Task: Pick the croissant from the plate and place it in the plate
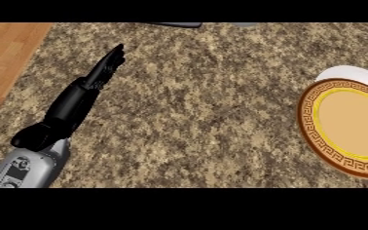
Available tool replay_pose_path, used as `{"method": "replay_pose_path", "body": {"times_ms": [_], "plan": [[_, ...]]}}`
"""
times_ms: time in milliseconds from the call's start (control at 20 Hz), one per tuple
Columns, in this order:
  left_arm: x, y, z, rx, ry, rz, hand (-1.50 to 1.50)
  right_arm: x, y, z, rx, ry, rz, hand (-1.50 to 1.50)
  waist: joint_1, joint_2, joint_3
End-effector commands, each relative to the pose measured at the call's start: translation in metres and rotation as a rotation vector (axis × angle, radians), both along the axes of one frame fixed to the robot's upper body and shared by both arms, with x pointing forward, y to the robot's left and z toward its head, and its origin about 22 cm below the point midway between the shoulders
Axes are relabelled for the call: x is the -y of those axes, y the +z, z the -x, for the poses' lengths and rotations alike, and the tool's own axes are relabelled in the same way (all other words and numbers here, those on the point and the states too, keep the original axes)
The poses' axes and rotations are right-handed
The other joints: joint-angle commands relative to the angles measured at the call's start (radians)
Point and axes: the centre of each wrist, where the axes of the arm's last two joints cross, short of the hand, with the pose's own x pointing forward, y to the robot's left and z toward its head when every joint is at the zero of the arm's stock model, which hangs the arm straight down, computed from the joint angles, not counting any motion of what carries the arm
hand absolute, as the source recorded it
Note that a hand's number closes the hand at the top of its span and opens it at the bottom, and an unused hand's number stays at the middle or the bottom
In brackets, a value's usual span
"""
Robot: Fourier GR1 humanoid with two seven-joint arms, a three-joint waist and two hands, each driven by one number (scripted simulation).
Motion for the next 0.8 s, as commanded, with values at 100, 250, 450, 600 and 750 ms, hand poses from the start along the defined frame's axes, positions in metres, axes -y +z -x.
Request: {"method": "replay_pose_path", "body": {"times_ms": [100, 250, 450, 600, 750], "plan": [[-0.007, -0.004, -0.001, -0.017, 0.040, 0.010, 0.00, 0.010, -0.026, 0.011, 0.174, -0.250, -0.023, 1.50, -0.035, -0.015, 0.003], [-0.006, -0.005, 0.000, -0.021, 0.050, 0.002, 0.00, 0.016, -0.039, 0.017, 0.234, -0.282, -0.111, 1.50, -0.056, -0.017, 0.006], [-0.011, -0.008, 0.000, -0.028, 0.071, 0.004, 0.00, 0.016, -0.073, 0.023, 0.296, -0.308, -0.170, -1.50, -0.072, -0.023, 0.004], [-0.013, -0.009, 0.003, -0.026, 0.081, 0.004, 0.00, 0.015, -0.104, 0.031, 0.314, -0.319, -0.165, -1.50, -0.066, -0.027, 0.004], [-0.011, -0.007, -0.001, -0.038, 0.060, 0.004, 0.00, 0.007, -0.114, 0.026, 0.357, -0.283, -0.119, -1.50, -0.055, -0.025, -0.001]]}}
